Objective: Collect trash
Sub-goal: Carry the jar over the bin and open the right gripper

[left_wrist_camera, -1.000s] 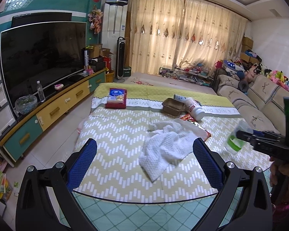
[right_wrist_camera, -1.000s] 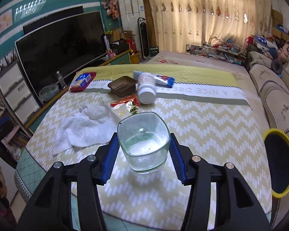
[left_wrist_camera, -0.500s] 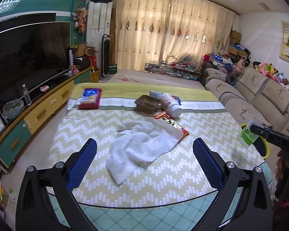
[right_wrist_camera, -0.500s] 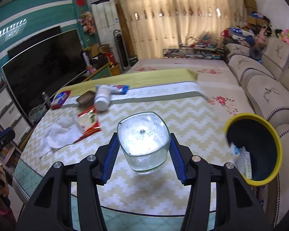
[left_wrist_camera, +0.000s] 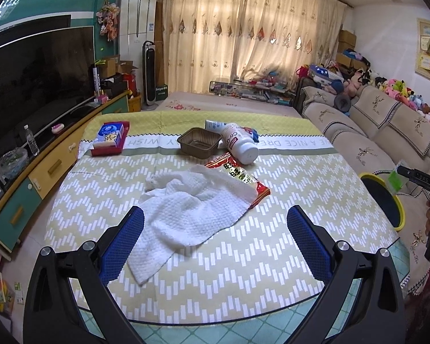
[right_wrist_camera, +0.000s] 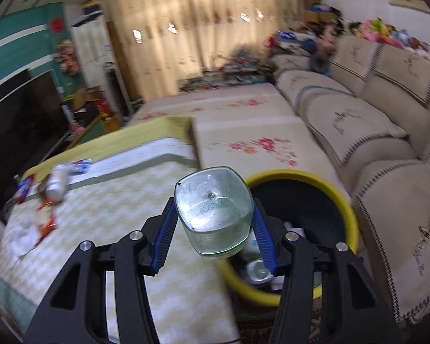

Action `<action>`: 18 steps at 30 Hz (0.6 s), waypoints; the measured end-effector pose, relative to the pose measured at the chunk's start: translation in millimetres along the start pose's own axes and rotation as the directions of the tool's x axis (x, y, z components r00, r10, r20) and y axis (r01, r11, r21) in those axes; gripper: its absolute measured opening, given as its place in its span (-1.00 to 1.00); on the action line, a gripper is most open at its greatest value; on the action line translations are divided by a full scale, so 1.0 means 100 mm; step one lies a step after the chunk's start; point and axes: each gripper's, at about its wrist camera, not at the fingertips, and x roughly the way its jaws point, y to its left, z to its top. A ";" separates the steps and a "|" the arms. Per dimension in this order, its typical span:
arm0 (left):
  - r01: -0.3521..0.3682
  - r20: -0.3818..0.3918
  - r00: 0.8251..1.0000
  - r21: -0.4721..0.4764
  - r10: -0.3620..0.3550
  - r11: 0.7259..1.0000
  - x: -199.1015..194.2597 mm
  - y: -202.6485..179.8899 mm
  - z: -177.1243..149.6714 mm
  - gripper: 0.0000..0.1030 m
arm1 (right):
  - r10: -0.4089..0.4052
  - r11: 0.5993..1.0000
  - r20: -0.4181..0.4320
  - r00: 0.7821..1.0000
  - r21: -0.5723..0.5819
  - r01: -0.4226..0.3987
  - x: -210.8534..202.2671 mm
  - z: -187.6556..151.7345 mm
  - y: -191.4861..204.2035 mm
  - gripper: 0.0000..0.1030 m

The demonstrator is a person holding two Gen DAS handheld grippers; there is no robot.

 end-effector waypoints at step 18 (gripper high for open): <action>-0.094 -0.102 0.990 0.014 0.095 0.995 0.76 0.09 0.03 0.91 | -0.100 0.994 -0.053 0.994 0.046 0.102 0.45 -0.12 -0.41 0.29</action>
